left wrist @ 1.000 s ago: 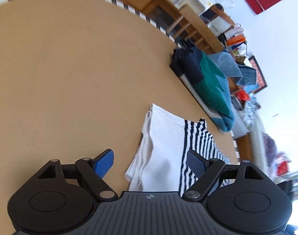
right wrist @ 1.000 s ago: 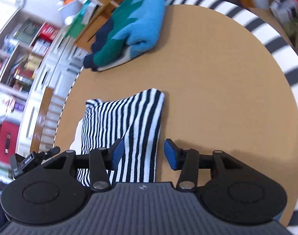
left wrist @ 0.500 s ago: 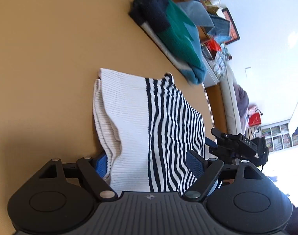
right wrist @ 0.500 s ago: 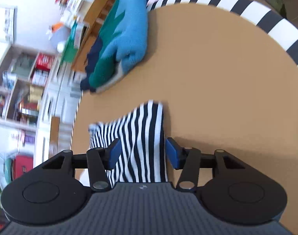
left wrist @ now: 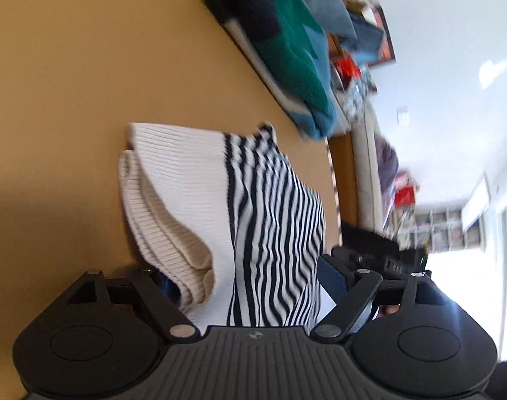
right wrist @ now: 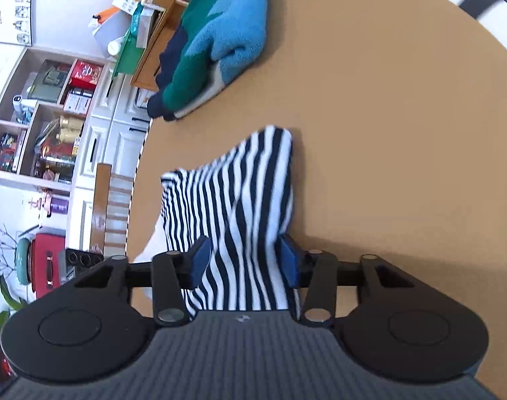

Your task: Fold clothes

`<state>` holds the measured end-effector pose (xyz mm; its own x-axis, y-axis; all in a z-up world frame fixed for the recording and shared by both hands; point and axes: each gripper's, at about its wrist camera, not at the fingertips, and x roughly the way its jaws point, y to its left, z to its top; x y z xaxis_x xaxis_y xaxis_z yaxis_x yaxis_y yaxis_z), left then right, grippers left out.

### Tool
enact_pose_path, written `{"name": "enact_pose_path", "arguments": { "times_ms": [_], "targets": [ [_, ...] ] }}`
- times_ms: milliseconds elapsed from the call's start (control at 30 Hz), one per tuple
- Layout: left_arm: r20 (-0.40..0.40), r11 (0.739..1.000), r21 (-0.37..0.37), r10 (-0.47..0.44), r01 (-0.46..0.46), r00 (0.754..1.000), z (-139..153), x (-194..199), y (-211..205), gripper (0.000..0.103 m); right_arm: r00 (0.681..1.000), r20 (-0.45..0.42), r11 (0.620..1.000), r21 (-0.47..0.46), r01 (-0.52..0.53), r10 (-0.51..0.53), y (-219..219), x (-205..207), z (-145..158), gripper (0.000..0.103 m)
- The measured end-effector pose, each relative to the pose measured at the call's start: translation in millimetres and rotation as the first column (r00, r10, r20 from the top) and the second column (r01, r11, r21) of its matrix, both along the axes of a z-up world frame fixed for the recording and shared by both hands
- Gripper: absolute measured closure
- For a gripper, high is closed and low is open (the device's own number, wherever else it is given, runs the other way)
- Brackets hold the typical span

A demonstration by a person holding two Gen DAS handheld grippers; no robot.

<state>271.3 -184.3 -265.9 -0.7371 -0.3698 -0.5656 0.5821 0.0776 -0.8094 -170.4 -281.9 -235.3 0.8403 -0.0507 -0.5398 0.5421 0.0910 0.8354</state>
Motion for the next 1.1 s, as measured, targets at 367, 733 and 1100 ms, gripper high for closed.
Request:
{"name": "enact_pose_path", "arguments": {
  "times_ms": [367,733,1100],
  "targets": [
    [0.2,0.999,0.001,0.049,-0.051,0.979,11.9,-15.1,9.1,0.086,1.0,0.012,1.0,0.009,0.0,0.0,3.6,3.1,-5.7,0.073],
    [0.231,0.995,-0.003,0.096,-0.098,0.968,20.6,-9.7,21.6,0.088,0.995,-0.094,0.993,-0.106,-0.052,0.042,10.9,12.9,17.7,0.094],
    [0.16,0.984,-0.054,0.176,-0.17,0.971,59.6,2.7,37.7,0.088,0.999,-0.014,0.983,-0.176,-0.051,0.049,11.8,9.7,59.7,0.094]
  ]
}}
